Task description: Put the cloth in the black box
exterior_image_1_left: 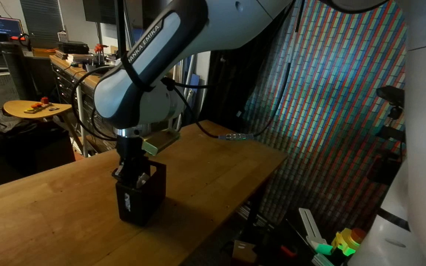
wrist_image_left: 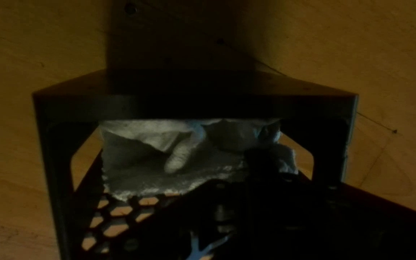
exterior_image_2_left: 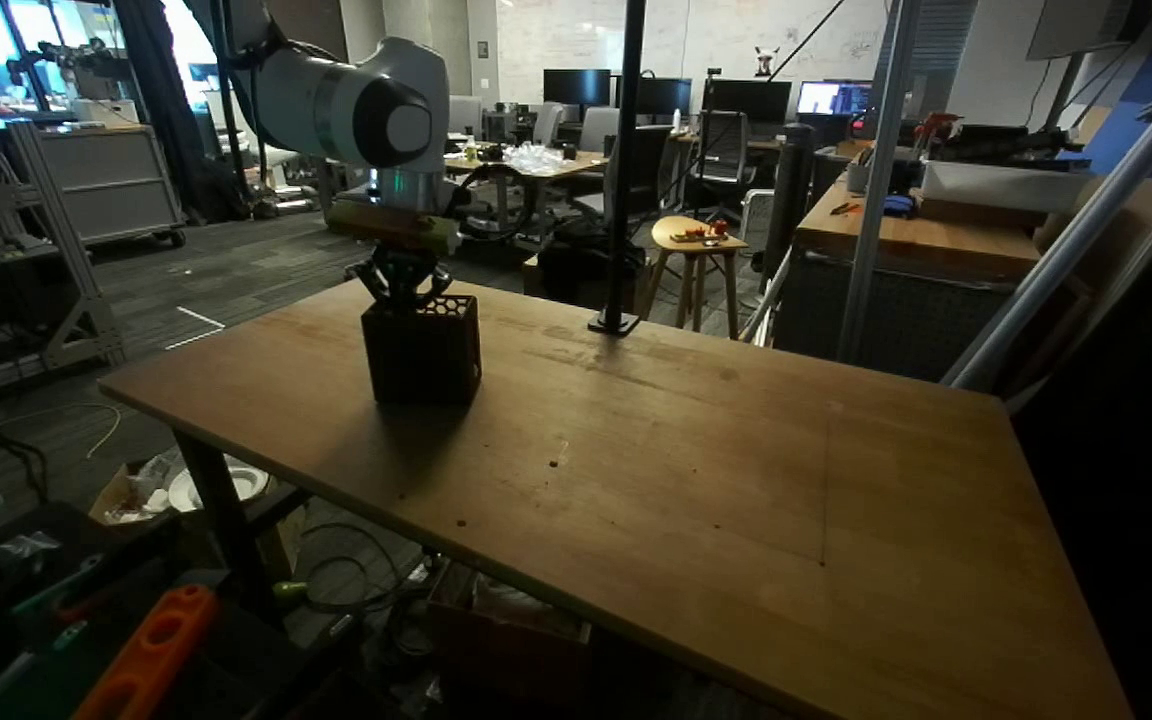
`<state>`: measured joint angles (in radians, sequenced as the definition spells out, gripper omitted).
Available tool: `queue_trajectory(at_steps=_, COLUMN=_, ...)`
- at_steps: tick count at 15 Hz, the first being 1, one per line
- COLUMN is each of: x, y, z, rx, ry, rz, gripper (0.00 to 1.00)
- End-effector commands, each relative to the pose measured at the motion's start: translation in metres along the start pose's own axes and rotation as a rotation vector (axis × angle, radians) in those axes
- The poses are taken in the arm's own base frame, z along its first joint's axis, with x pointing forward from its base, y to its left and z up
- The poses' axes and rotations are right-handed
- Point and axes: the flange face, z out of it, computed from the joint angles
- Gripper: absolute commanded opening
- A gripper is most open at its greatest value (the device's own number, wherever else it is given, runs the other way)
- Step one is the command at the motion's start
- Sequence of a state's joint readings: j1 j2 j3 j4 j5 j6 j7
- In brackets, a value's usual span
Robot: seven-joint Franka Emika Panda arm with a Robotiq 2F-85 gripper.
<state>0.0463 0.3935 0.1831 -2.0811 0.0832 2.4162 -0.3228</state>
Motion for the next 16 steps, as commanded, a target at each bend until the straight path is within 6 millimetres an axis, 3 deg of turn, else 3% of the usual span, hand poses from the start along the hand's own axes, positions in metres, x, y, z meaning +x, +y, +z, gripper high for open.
queue_trajectory(at_steps=1, x=-0.002, y=0.009, z=0.019, rx=0.039, ry=0.026, rz=0.017, gripper=0.01)
queue_trajectory(at_steps=4, x=-0.014, y=0.017, z=0.036, rx=0.074, ry=0.024, rz=0.045, gripper=0.01)
queue_trajectory(at_steps=7, x=-0.023, y=0.023, z=0.041, rx=0.095, ry=0.022, rz=0.064, gripper=0.01)
queue_trajectory(at_steps=16, x=-0.024, y=0.013, z=0.002, rx=0.042, ry=0.025, rz=0.061, gripper=0.01)
